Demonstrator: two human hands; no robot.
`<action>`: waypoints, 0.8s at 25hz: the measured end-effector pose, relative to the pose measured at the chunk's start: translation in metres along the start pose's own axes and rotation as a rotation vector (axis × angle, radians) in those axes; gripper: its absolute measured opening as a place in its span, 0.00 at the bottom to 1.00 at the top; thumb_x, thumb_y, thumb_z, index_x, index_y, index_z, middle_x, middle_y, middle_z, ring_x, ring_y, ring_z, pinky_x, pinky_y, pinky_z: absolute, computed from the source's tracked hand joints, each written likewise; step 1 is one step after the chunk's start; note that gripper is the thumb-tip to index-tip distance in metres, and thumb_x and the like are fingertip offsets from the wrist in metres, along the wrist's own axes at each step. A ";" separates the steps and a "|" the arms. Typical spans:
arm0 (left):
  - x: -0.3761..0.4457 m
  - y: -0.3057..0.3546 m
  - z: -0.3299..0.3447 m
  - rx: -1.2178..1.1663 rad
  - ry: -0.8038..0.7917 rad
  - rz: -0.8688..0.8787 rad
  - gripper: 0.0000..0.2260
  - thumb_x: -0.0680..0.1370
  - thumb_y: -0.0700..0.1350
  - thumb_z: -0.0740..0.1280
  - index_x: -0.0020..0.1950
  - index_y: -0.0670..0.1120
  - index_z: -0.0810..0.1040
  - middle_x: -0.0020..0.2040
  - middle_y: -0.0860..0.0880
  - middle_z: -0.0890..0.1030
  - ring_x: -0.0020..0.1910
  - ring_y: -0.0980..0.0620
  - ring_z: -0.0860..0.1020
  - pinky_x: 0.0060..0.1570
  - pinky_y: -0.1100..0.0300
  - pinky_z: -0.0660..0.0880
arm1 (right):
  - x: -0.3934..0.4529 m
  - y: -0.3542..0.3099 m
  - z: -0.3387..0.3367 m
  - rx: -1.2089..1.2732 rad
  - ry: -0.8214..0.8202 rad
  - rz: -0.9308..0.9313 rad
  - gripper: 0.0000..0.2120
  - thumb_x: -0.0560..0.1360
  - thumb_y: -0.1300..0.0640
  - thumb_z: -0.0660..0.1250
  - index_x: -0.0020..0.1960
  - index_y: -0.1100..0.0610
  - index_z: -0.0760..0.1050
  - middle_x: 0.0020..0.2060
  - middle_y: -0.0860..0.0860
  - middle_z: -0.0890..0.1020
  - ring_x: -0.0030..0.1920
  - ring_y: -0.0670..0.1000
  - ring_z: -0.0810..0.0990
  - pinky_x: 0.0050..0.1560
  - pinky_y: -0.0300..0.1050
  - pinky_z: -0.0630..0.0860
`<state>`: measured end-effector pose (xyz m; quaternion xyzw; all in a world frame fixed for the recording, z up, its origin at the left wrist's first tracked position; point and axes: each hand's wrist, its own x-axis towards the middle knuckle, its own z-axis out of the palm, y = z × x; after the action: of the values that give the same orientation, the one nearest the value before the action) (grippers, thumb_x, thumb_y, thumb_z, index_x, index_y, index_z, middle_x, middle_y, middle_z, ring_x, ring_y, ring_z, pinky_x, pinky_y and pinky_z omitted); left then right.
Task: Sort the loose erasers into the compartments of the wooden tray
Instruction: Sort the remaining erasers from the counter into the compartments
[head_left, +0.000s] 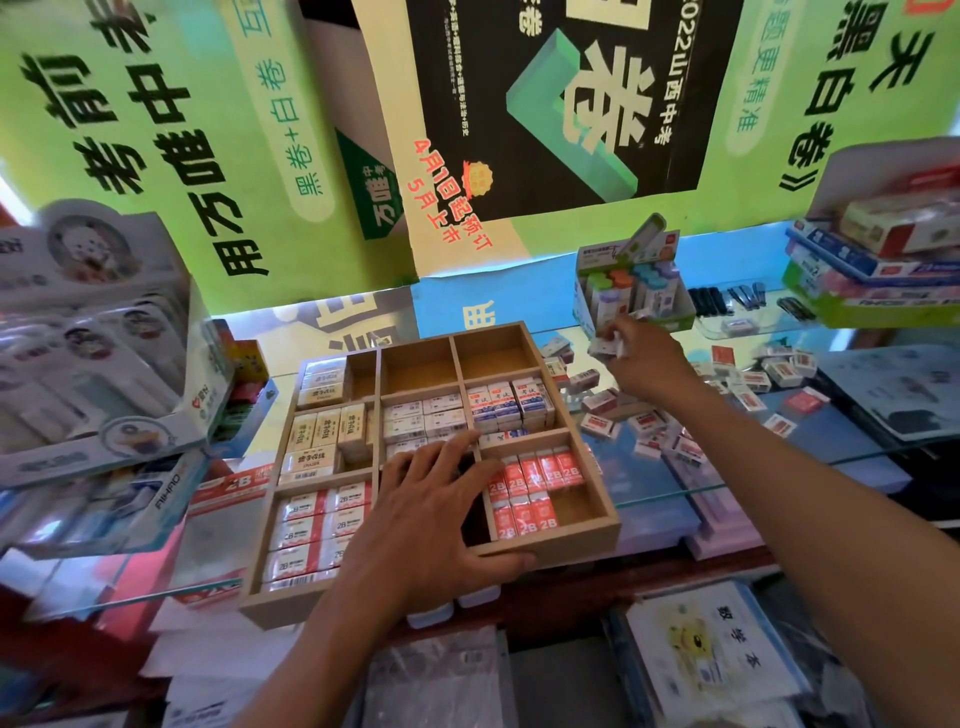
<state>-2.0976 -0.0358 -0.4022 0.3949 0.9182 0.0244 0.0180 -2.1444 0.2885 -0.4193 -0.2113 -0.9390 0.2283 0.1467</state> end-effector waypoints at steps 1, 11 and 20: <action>0.000 0.000 0.000 -0.006 0.002 0.001 0.47 0.63 0.81 0.48 0.79 0.61 0.51 0.80 0.56 0.44 0.78 0.51 0.46 0.74 0.53 0.40 | -0.003 -0.001 -0.006 0.060 0.043 0.031 0.12 0.77 0.56 0.69 0.59 0.53 0.72 0.55 0.54 0.80 0.49 0.55 0.77 0.44 0.43 0.67; -0.007 -0.001 -0.008 -0.497 0.238 -0.008 0.34 0.73 0.74 0.52 0.76 0.63 0.56 0.76 0.59 0.59 0.73 0.61 0.57 0.70 0.51 0.64 | -0.115 -0.117 -0.057 0.853 -0.121 0.057 0.09 0.74 0.60 0.73 0.52 0.53 0.76 0.47 0.52 0.82 0.41 0.49 0.81 0.32 0.43 0.79; -0.075 0.010 -0.047 -2.050 0.712 -0.530 0.09 0.81 0.37 0.60 0.57 0.41 0.79 0.49 0.43 0.83 0.46 0.47 0.82 0.41 0.59 0.78 | -0.241 -0.263 -0.007 0.601 -0.162 -0.029 0.09 0.78 0.60 0.65 0.55 0.48 0.76 0.47 0.43 0.81 0.48 0.46 0.80 0.41 0.31 0.73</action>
<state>-2.0415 -0.0850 -0.3540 -0.0445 0.4718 0.8773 0.0756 -2.0190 -0.0330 -0.3272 -0.1262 -0.8409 0.5099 0.1303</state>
